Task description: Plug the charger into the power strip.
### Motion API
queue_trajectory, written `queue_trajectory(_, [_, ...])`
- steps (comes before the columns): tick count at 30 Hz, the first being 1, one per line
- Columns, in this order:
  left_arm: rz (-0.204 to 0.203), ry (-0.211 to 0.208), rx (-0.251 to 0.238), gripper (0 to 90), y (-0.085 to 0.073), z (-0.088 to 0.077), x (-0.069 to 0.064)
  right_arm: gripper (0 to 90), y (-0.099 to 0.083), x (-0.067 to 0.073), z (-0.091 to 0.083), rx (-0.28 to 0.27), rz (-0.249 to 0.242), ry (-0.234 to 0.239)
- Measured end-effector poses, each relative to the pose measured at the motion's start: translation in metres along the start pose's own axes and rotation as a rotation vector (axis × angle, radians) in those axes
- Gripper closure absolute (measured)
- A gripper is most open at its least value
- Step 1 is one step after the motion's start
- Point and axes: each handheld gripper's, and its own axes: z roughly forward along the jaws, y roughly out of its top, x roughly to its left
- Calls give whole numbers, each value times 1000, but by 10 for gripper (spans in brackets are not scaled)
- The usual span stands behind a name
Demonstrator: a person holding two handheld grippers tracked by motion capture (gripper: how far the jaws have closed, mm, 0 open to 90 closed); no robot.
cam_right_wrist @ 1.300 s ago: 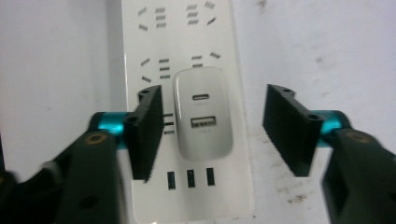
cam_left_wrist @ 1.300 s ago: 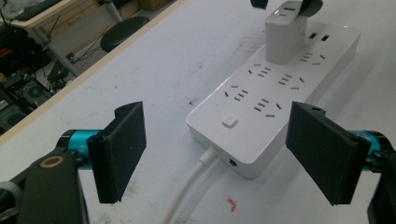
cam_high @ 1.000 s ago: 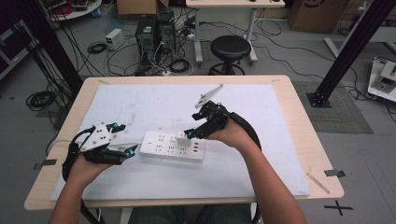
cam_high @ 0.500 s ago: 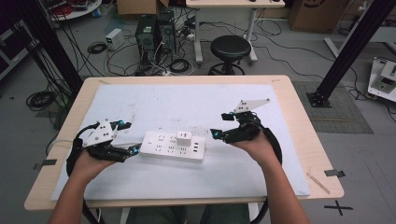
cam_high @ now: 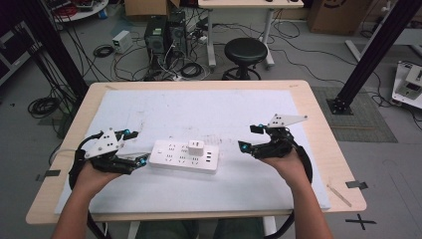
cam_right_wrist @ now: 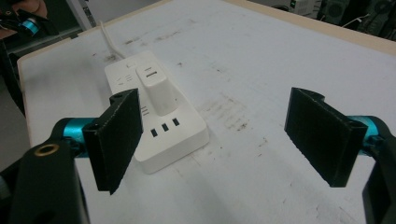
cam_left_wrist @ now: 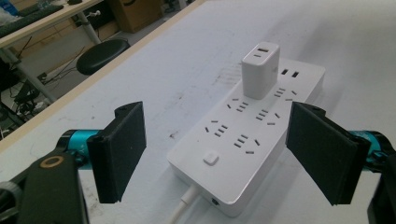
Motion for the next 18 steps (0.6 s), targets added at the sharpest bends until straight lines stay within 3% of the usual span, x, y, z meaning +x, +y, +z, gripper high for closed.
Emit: queue_trajectory(18, [-7,9,4,202,4,3,5,196,2,-2,2,4,-5,3])
